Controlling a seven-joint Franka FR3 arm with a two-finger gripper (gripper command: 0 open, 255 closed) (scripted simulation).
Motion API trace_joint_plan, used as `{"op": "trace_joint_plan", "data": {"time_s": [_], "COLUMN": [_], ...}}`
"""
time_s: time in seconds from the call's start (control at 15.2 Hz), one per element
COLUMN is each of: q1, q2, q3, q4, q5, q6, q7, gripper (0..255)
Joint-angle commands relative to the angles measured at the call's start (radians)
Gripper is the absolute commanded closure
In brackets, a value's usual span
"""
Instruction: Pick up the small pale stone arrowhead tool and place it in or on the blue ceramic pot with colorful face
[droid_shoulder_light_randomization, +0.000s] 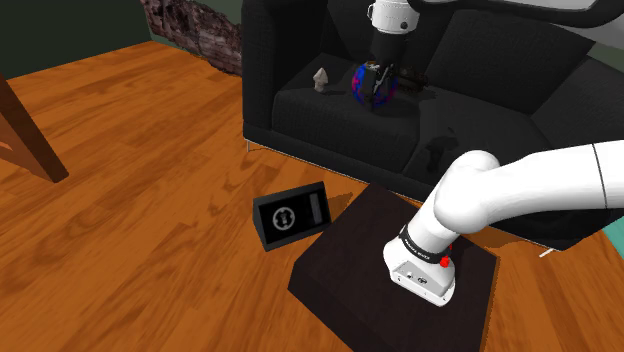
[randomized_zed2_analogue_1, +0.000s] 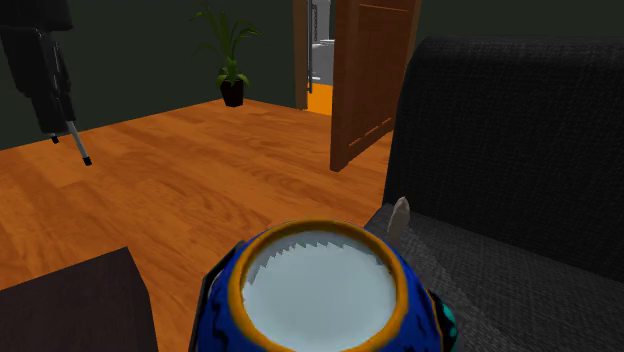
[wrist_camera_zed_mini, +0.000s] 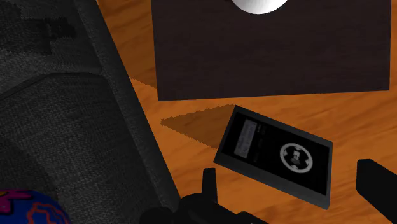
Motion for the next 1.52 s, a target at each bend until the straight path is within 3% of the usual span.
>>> {"op": "trace_joint_plan", "data": {"time_s": [0.0, 0.4, 0.79, 1.12, 1.45], "q1": [0.000, -0.020, -0.022, -0.004, 0.026], "q2": [0.000, 0.092, 0.236, 0.386, 0.560], "q3": [0.000, -0.130, -0.258, -0.363, -0.463], "q4": [0.000, -0.010, 0.035, 0.114, 0.232], "q5": [0.000, -0.059, -0.070, -0.023, 0.091], "q6": [0.000, 0.196, 0.384, 0.519, 0.620], "q7": [0.000, -0.147, -0.299, -0.443, -0.616], "gripper": [0, 0, 0, 0, 0]}}
